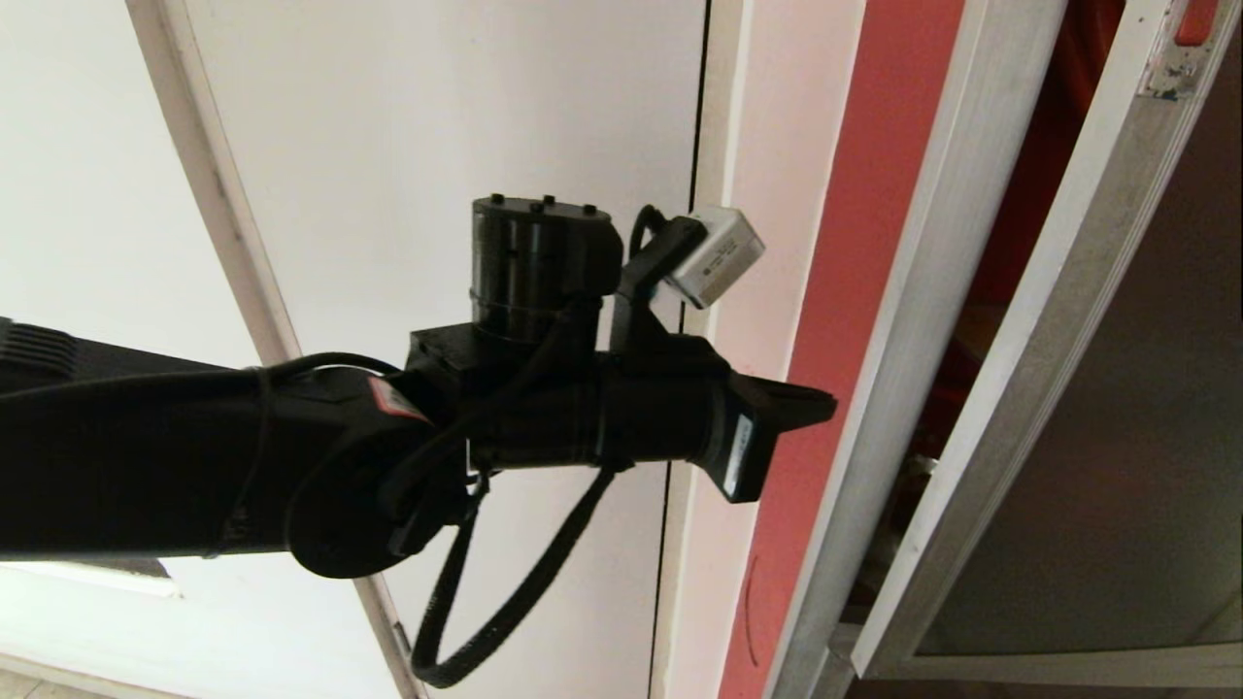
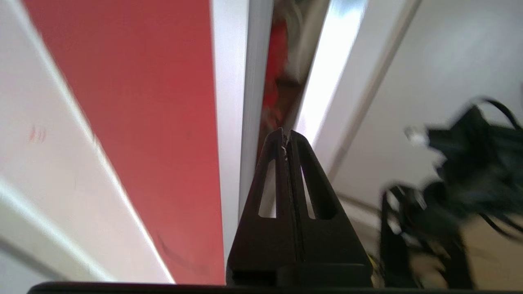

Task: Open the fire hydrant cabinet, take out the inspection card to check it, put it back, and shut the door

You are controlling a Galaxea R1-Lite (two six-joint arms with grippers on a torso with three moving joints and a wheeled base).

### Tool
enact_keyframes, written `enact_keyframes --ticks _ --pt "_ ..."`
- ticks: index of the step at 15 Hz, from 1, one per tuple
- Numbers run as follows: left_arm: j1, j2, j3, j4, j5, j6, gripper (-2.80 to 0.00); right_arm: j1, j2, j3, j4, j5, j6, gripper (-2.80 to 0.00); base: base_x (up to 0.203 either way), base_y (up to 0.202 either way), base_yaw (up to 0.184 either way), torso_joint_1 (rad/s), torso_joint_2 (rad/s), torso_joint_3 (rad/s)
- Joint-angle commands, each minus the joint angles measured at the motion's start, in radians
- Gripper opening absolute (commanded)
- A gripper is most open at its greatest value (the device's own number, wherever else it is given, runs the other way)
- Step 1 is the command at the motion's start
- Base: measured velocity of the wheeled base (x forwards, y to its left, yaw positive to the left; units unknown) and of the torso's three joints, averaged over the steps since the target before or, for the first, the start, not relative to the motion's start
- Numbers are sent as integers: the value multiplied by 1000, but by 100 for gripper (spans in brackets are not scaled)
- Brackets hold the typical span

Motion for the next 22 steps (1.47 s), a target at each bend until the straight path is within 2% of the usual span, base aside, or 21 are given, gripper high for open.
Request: enact_keyframes --ticks 1,3,8,11,17,22 --pt "-29 67 -30 -28 31 -1 -280 0 2 0 0 0 -1 -280 0 0 0 0 0 0" --pt "-53 103 -72 -32 71 1 -280 0 2 0 0 0 -1 -280 0 0 0 0 0 0" --pt "-96 147 -132 -31 79 4 -280 0 2 0 0 0 -1 -280 0 0 0 0 0 0" --pt "-98 206 -198 -31 128 6 -280 0 2 0 0 0 -1 -280 0 0 0 0 0 0" --pt "-101 247 -246 -31 133 5 -280 0 2 0 0 0 -1 -280 0 0 0 0 0 0" --pt "-160 231 -229 -31 136 5 -280 0 2 0 0 0 -1 -280 0 0 0 0 0 0"
